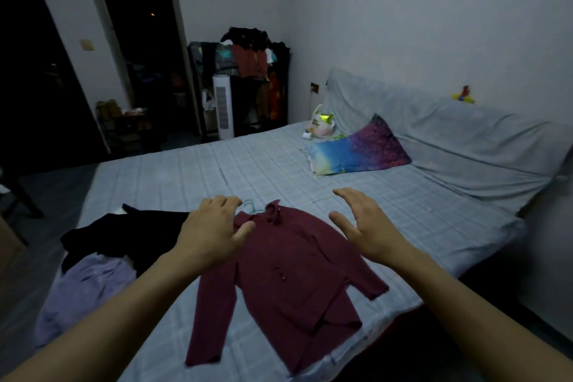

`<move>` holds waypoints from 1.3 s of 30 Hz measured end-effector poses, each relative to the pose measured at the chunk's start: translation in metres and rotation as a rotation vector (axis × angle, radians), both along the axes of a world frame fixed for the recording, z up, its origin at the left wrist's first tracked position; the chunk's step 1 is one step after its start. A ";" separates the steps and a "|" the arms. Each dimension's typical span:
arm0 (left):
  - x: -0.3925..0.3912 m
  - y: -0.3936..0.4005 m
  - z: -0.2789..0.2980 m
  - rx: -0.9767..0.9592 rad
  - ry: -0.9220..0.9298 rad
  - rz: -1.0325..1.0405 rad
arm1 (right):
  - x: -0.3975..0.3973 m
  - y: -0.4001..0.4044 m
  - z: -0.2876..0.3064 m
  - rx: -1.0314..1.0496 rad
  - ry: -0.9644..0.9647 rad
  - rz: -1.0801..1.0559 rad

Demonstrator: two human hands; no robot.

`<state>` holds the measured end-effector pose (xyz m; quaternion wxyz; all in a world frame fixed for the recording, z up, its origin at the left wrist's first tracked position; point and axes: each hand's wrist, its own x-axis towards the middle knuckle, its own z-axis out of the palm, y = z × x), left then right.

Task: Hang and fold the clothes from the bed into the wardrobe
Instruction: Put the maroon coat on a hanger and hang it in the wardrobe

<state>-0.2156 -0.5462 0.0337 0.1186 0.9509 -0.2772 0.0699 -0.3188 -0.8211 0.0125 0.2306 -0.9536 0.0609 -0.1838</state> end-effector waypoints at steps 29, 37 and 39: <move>0.267 -0.146 -0.093 0.090 0.235 0.276 | 0.330 -0.177 -0.107 0.108 0.238 0.278; 0.296 -0.180 -0.108 0.123 0.267 0.439 | 0.419 -0.213 -0.128 0.163 0.245 0.406; 0.305 -0.172 -0.113 0.118 0.289 0.480 | 0.436 -0.210 -0.136 0.181 0.242 0.428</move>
